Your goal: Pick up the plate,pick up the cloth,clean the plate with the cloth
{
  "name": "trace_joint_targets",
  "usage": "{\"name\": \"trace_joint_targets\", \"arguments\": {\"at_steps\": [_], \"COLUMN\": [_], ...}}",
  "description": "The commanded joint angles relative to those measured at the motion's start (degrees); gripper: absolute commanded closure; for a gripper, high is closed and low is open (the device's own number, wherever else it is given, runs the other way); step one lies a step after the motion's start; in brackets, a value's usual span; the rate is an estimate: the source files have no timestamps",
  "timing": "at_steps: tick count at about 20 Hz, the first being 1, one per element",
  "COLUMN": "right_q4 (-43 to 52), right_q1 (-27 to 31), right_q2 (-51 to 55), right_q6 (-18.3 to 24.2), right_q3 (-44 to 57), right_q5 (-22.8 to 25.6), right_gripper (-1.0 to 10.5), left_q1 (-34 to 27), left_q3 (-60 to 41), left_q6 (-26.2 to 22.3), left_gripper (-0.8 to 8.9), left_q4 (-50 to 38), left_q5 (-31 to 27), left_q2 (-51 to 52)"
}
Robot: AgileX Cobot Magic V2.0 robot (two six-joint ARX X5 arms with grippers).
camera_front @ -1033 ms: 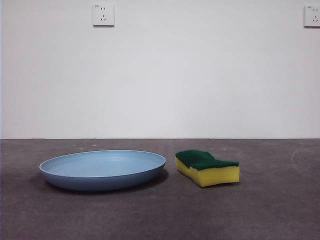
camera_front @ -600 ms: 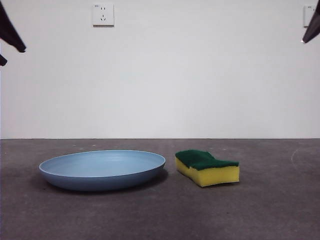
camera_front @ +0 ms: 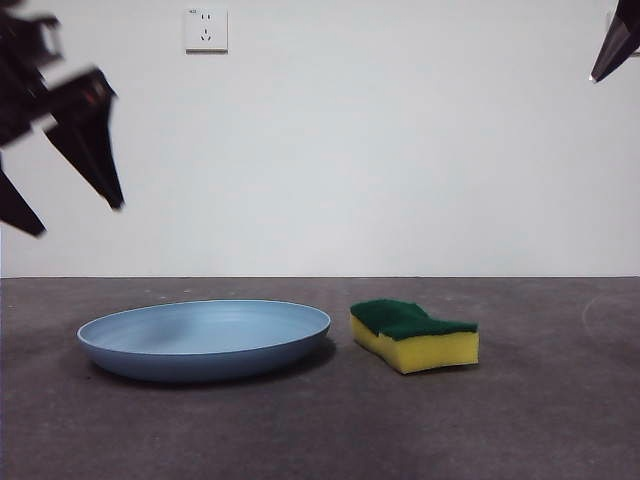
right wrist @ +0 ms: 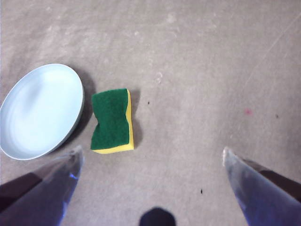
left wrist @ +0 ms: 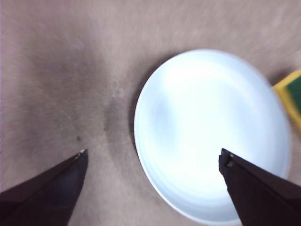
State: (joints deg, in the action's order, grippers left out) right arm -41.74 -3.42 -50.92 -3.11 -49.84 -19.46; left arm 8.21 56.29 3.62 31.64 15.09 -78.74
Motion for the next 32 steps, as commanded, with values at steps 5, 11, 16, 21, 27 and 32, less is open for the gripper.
{"name": "trace_joint_targets", "arguments": {"at_steps": [5, 11, 16, 21, 27, 32], "right_q4": [-0.8, -0.9, -0.8, 0.5, 5.8, 8.8], "right_q1": [-0.1, -0.1, -0.1, -1.3, -11.1, -19.8], "right_q2": [-0.1, -0.1, -0.1, -0.2, -4.6, -15.0], "right_q6": [-1.0, -1.4, -1.4, -1.5, -1.6, -1.7], "right_q3": [-0.2, -0.2, -0.2, -0.2, -0.3, -2.4], "right_q5": [-0.1, -0.1, -0.1, -0.2, 0.0, 3.7], "right_gripper": [4.4, 4.4, 4.4, 4.4, 4.4, 4.4], "left_q1": [4.8, 6.1, 6.1, 6.1, 7.8, 7.9], "left_q3": [0.5, 0.5, 0.5, 1.1, 5.7, 8.4], "left_q6": [-0.9, -0.7, -0.7, -0.7, -1.5, -3.8], "left_gripper": [3.85, 3.85, 5.44, 8.21, 8.21, 8.21], "left_q4": [-4.8, -8.1, -8.3, -9.0, -4.5, 0.9], "left_q5": [-7.3, -7.9, -8.0, -7.5, -7.5, -10.2], "left_q2": [-12.3, -18.4, -20.3, -19.8, -14.6, -7.8]}}
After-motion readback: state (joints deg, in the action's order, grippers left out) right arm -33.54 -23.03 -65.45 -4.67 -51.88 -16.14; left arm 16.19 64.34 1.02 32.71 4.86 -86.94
